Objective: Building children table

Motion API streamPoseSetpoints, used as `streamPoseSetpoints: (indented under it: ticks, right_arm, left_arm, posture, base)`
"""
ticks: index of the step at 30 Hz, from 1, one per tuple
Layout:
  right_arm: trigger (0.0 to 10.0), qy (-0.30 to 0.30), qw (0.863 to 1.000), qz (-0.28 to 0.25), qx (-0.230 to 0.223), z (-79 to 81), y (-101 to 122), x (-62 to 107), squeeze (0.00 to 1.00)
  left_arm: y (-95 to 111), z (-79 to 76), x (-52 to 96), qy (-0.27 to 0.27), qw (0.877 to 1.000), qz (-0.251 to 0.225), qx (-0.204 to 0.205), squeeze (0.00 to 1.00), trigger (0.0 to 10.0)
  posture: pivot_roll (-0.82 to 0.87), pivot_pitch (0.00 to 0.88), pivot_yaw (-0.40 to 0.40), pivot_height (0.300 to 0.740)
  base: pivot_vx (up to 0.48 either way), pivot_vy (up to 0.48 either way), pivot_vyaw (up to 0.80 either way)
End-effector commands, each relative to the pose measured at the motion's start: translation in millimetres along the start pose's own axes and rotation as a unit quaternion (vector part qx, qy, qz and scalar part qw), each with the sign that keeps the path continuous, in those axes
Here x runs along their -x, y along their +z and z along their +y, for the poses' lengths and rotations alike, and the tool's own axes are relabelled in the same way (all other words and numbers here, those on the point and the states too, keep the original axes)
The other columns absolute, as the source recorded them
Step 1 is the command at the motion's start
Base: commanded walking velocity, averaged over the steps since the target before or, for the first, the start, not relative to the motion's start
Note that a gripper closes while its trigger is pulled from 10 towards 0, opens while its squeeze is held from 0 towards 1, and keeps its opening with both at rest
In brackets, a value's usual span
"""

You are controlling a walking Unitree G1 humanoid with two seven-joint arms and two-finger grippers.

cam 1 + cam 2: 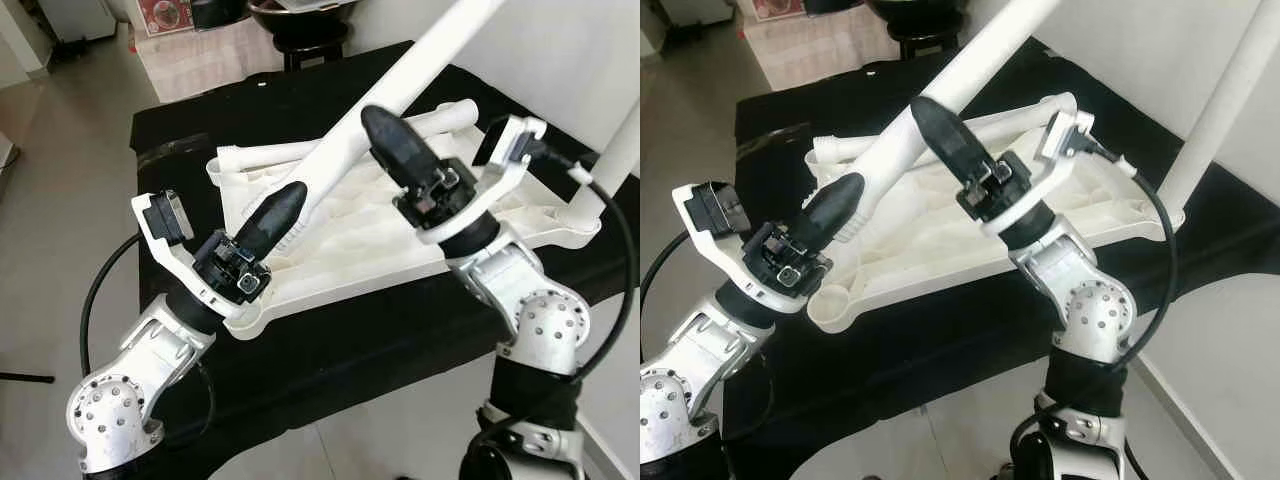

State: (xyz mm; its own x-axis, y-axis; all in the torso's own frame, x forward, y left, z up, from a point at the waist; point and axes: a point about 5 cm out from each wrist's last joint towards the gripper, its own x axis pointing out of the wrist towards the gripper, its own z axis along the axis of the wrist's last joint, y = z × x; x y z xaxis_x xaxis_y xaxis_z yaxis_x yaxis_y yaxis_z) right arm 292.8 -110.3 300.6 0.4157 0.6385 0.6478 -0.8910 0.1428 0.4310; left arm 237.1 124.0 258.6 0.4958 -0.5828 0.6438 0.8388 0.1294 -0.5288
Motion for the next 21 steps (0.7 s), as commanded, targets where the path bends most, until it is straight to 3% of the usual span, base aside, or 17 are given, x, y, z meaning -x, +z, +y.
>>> streamPoseSetpoints:
  ticks: [1, 6, 9, 12, 21]
  right_arm:
    - [10.0, 0.016, 1.0, 0.005, -0.009, 4.1, -4, -5.8, 0.0]
    - [10.0, 0.049, 0.999, 0.024, -0.004, 13.4, -17, -26.4, 0.0]
    - [10.0, 0.007, 0.998, 0.047, 0.042, 5.2, -26, -32.0, 0.0]
    - [10.0, -0.024, 0.996, 0.061, 0.055, -2.8, -28, -35.4, 0.0]
    - [10.0, 0.02, 0.994, 0.086, 0.061, 8.1, -19, -31.7, 0.0]
  left_arm:
    - [0, -3.7, 2.3, -0.004, 1.0, 0.005, -0.005, 0.0, 10.0]
    - [-8, -7.0, 0.3, -0.014, 1.0, 0.015, 0.011, 0.0, 10.0]
    - [-11, -8.8, -0.7, -0.019, 1.0, 0.019, 0.015, 0.0, 10.0]
    - [-13, -9.8, -1.0, -0.022, 0.999, 0.022, 0.017, 0.0, 10.0]
    - [-12, -11.0, 0.6, -0.028, 0.999, 0.024, 0.019, 0.0, 10.0]
  posture:
    - [-0.08, 0.122, 0.066, 0.74]
    - [-0.08, 0.122, 0.065, 0.74]
    - [-0.08, 0.121, 0.062, 0.74]
    - [-0.08, 0.118, 0.063, 0.74]
    - [-0.09, 0.119, 0.059, 0.74]
  base:
    - [0.0, 0.0, 0.0]
    - [0.0, 0.0, 0.0]
    - [0.0, 0.0, 0.0]
    - [0.0, 0.0, 0.0]
    - [0.0, 0.0, 0.0]
